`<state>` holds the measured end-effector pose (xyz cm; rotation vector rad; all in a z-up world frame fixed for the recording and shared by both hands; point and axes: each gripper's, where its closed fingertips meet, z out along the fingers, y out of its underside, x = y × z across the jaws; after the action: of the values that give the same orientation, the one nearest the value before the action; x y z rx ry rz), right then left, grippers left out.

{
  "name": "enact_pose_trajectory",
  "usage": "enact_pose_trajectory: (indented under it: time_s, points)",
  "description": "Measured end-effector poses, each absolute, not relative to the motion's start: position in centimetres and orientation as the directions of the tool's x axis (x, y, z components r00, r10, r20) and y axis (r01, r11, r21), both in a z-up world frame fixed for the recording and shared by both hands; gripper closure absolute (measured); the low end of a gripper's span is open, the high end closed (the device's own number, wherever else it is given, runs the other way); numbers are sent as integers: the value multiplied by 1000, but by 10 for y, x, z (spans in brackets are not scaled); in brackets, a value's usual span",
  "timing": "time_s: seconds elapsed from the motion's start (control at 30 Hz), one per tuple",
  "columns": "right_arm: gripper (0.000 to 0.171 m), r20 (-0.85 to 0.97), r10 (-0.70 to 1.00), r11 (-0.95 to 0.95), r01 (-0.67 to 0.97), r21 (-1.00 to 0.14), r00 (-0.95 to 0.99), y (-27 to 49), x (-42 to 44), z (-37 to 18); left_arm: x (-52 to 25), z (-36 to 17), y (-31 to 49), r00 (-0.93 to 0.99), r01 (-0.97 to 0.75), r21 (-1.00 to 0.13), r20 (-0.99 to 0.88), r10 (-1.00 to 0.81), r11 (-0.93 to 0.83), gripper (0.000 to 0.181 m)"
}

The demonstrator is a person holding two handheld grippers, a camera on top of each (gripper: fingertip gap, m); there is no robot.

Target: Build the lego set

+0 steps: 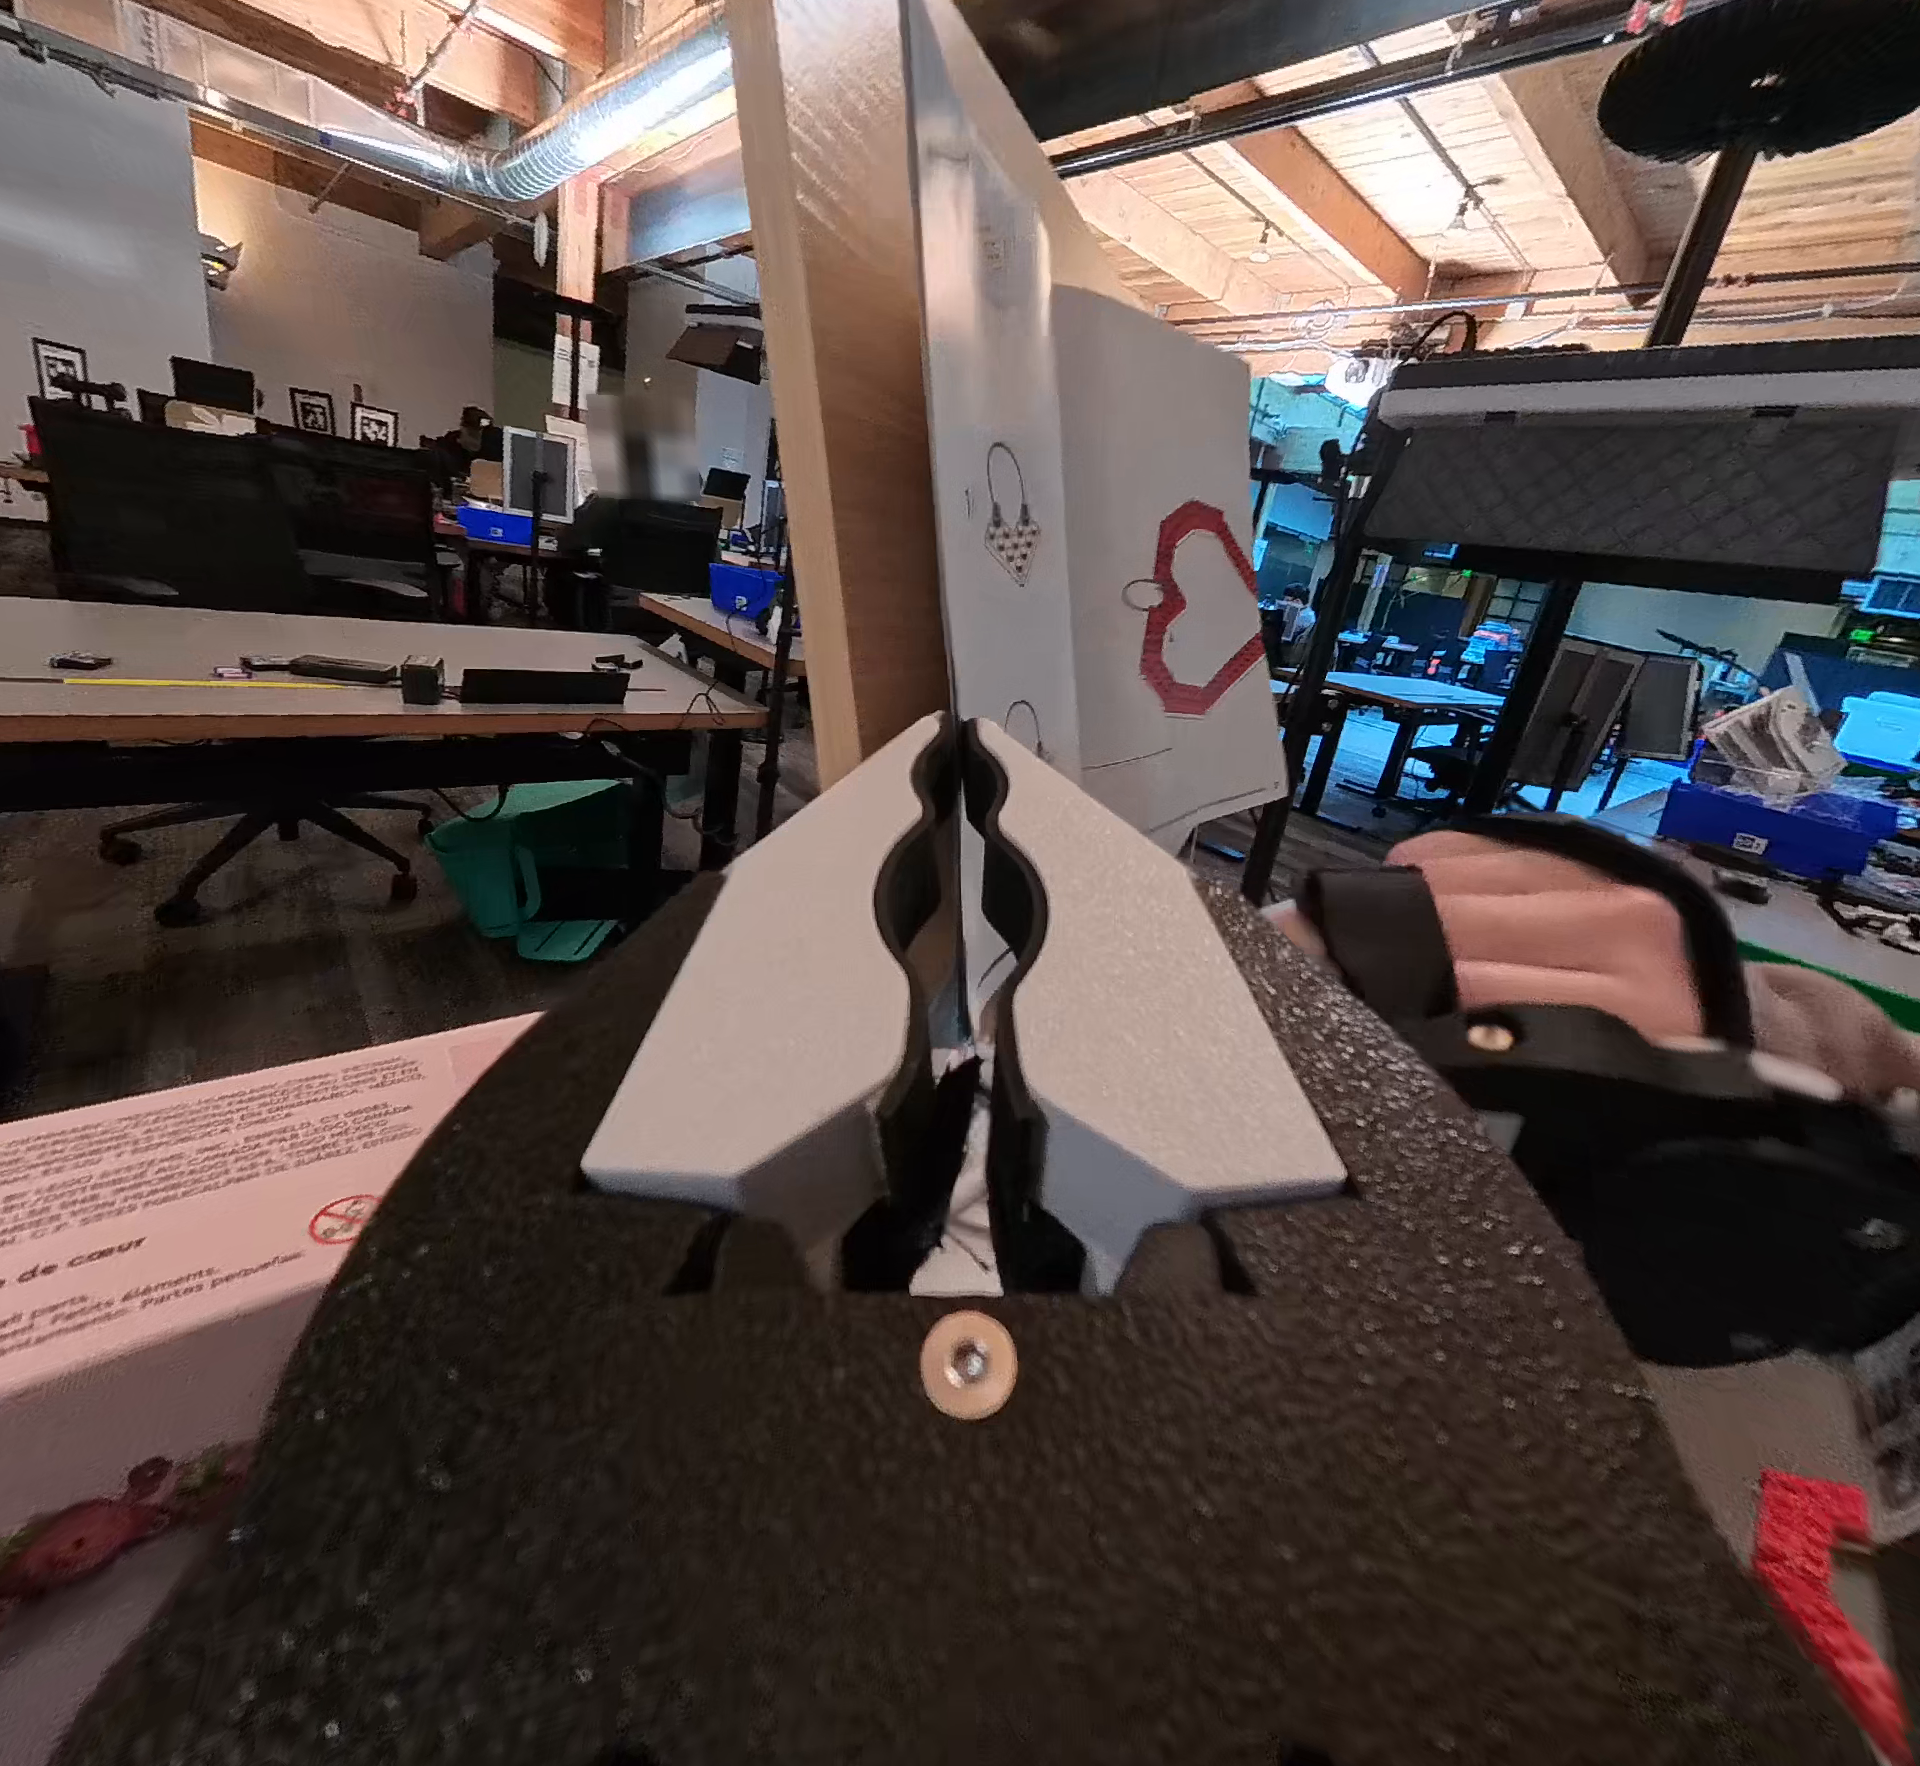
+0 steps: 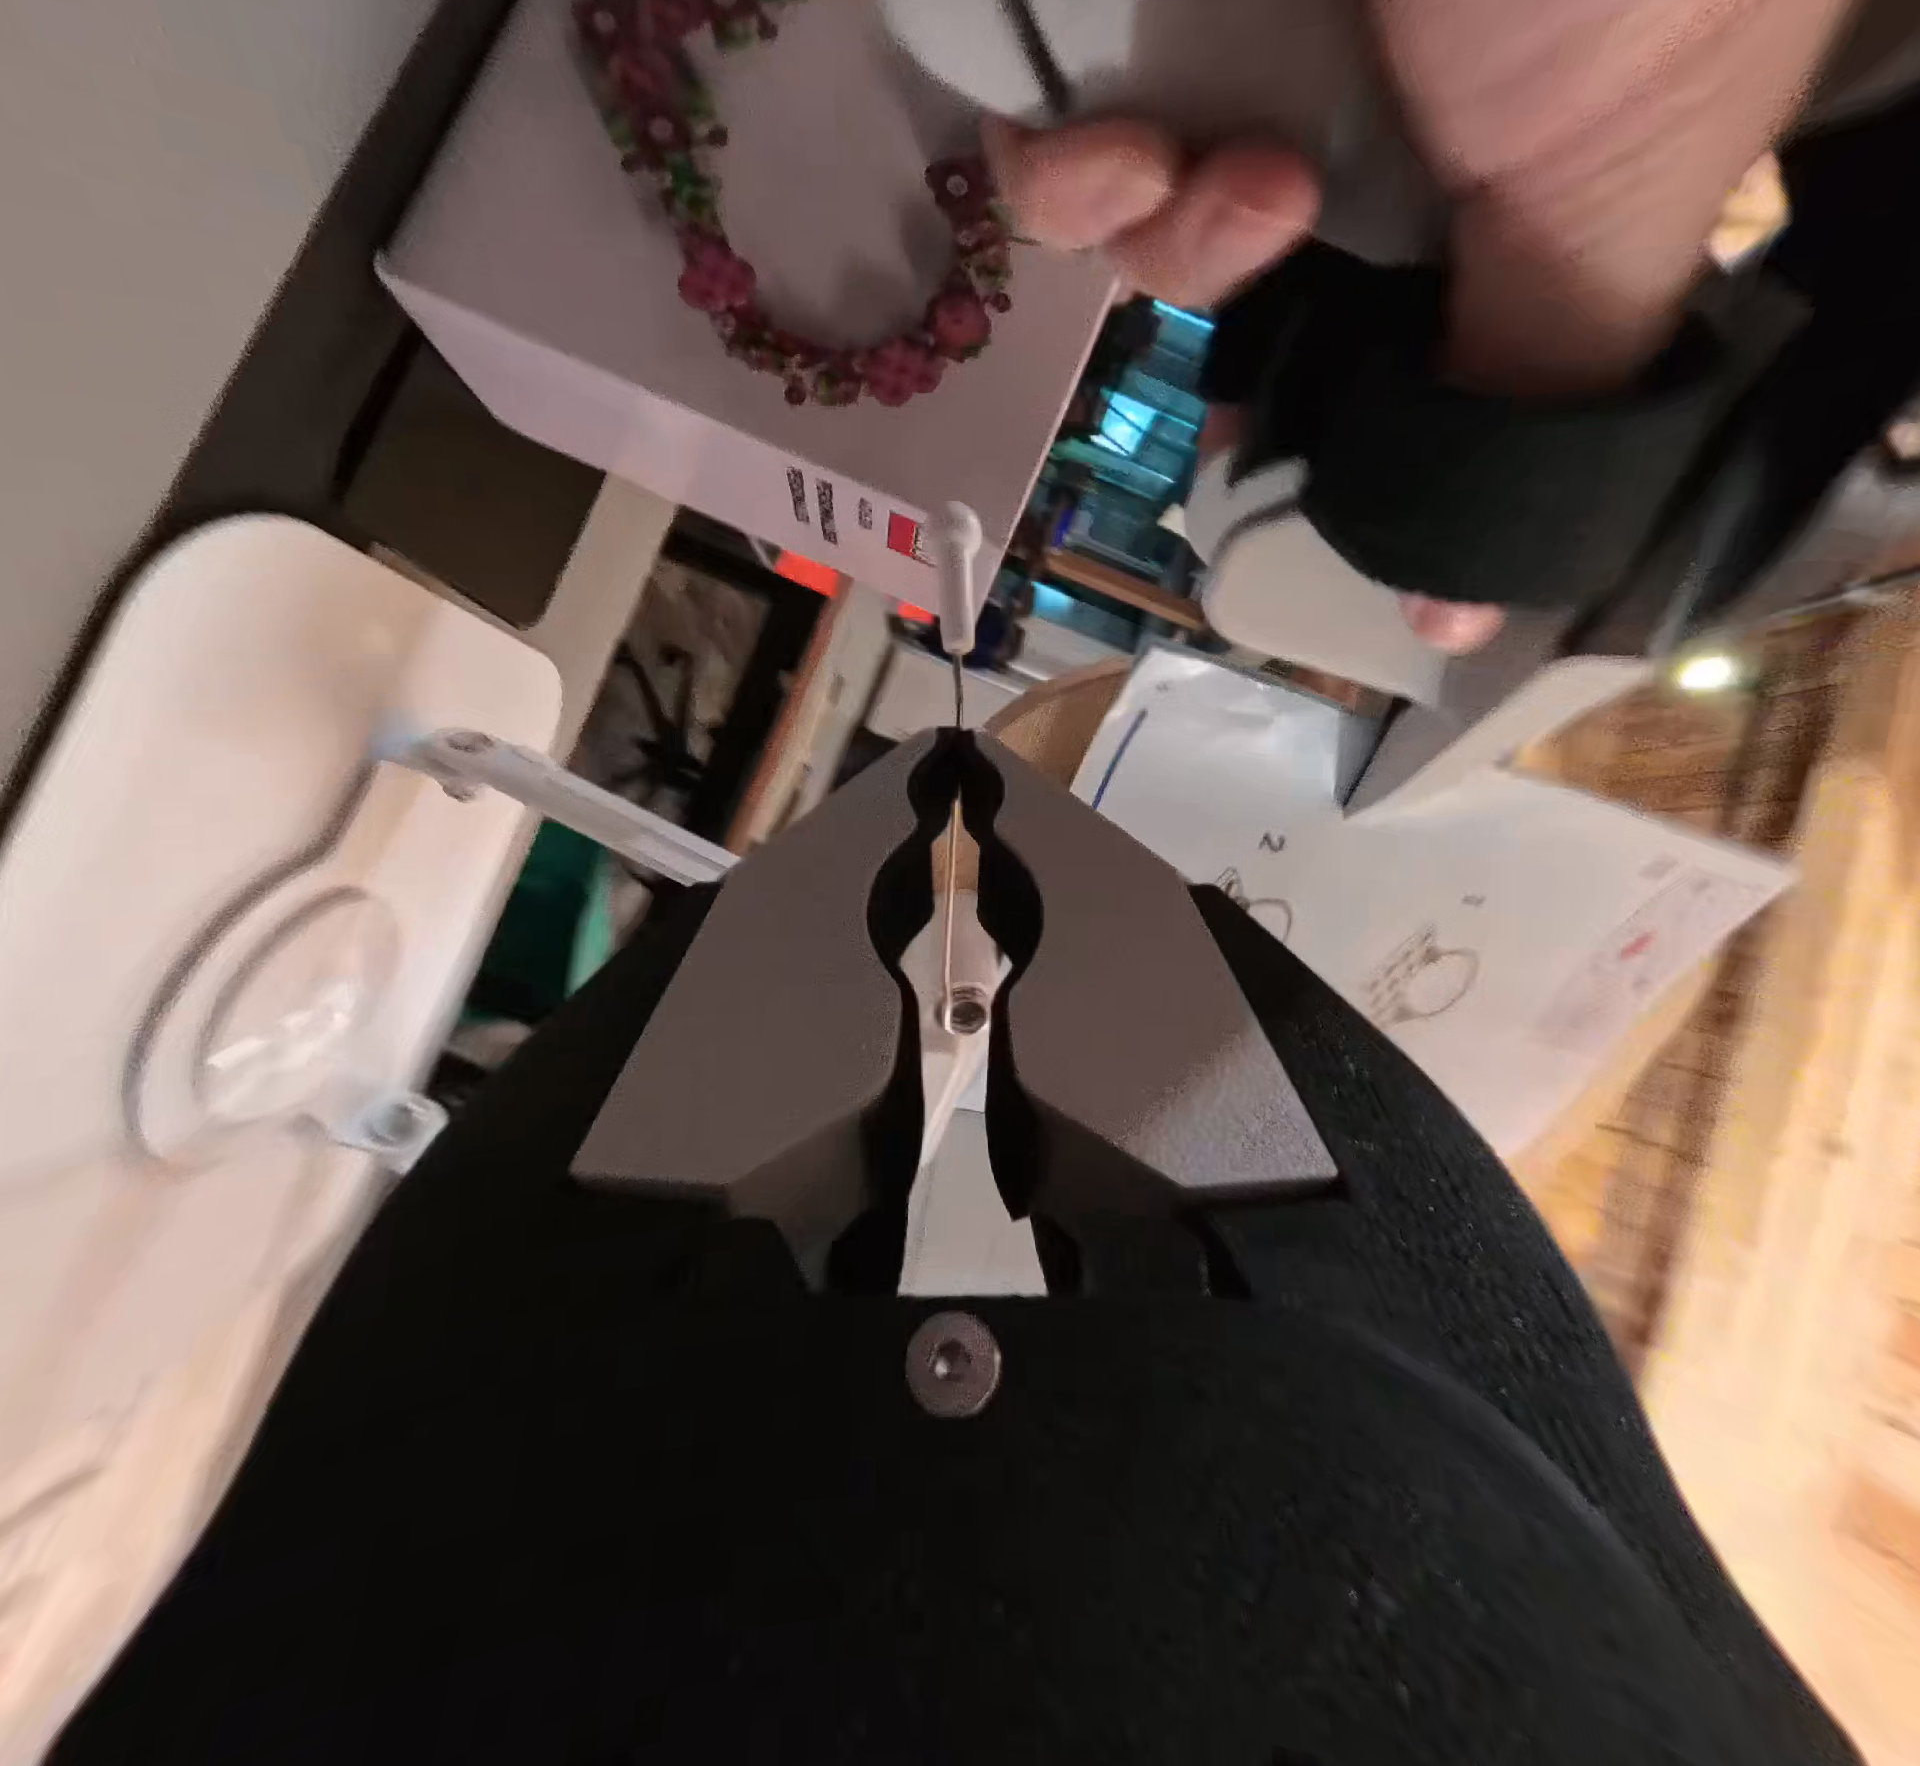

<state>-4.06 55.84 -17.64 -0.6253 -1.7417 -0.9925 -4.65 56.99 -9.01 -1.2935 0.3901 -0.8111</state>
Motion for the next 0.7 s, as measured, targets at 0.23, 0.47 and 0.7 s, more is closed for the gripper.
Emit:
enact_pose_trajectory:
  time_s: [0.23, 0.47, 0.7]
  points:
    - [171, 962, 268, 677, 721, -149, -53, 544, -41, -163, -46, -87, 569, 673, 293, -953, 150, -724, 76, 181]
    - [171, 843, 462, 643, 550, -532, 275, 546, -36, -132, -43, -84, 565, 700, 242, -964, 97, -708, 107, 181]
    - [171, 632, 556, 529, 356, -770, 539, 559, -25, -112, -46, -83, 565, 690, 294, -950, 133, -711, 108, 181]
